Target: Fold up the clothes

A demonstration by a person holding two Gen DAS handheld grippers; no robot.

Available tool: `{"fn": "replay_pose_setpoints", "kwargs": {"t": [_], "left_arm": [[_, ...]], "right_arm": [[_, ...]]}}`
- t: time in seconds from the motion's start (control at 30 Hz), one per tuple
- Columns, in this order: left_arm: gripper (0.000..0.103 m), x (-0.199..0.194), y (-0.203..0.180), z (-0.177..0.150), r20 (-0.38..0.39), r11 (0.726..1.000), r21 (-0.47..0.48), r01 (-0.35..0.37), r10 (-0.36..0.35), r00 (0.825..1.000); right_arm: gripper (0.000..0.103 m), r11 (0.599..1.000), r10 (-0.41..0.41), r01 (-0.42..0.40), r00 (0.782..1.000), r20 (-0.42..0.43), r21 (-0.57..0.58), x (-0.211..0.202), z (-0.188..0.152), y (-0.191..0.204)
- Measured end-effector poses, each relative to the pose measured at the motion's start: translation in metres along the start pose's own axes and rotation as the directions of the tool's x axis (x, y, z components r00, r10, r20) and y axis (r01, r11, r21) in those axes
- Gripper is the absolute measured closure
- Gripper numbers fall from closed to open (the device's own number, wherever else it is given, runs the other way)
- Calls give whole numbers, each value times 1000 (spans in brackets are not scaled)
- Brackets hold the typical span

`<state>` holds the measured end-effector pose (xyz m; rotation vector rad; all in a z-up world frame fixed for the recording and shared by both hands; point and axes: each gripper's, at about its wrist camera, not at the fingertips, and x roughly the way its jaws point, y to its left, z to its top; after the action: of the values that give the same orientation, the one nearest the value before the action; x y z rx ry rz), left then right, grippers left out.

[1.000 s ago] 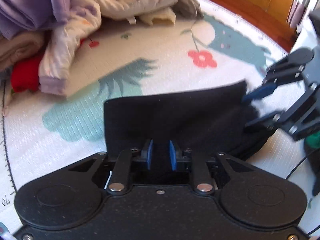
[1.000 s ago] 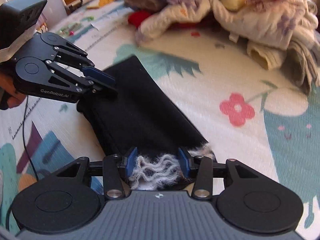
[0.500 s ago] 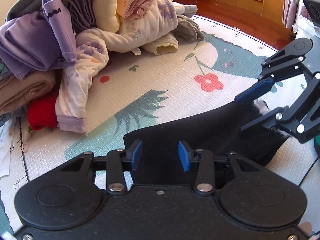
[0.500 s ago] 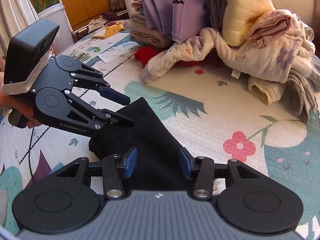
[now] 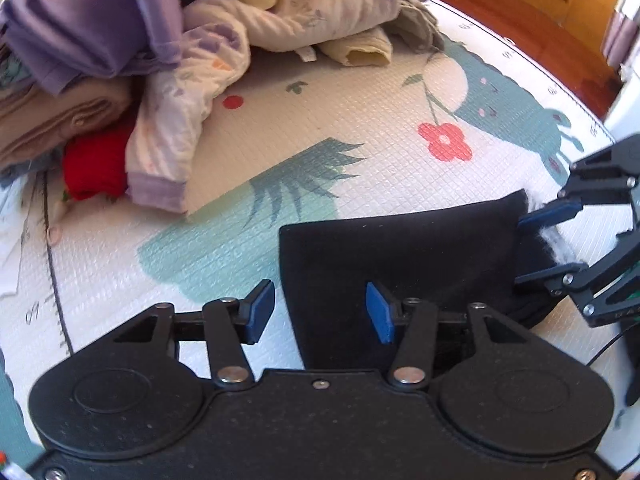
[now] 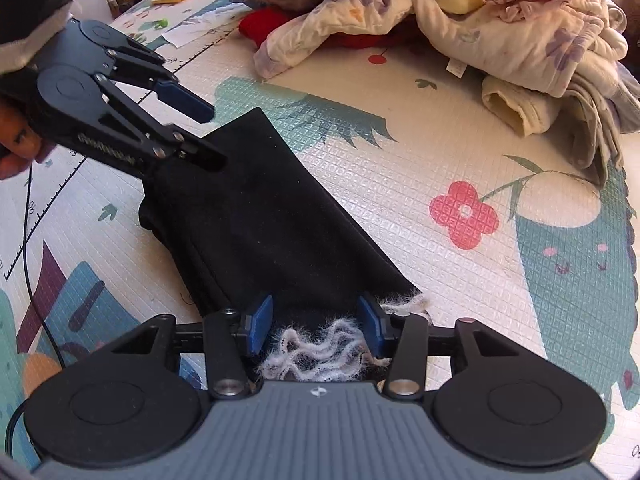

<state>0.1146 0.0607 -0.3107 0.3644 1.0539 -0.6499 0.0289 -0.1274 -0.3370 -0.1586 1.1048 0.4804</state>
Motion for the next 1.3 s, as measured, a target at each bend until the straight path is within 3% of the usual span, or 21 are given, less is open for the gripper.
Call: {"fn": "replay_pose_setpoints", "kwargs": {"t": [0.1,0.17,0.33,0.9,1.07,1.3], "left_arm": [[44,-28,17,-1,-21,994,-112,0,-2,1000],[43,-44,23,-4,-31,986,-166,0,-5,1000],[42,-68,25,-15,-22,959,-283,33,-41,999],[42,-26,27,-24,-43,925,-379,18,-37,998],[42,-15,36,-32,-40,902,-432,10,-31,999],[42,-3,47,-38,-13,854,-517,49,-65,998]], "right_arm": [[50,999,-6,7,1000,-11,37,-6,0,0],[43,999,-13,13,1000,-18,43,-10,0,1],[38,997,-38,40,999,-33,68,-17,-1,3],[32,956,-30,50,997,-75,289,-19,-6,-18],[27,898,12,21,997,-73,440,-20,-18,-29],[26,758,99,-48,994,-42,651,-9,-36,-49]]}}
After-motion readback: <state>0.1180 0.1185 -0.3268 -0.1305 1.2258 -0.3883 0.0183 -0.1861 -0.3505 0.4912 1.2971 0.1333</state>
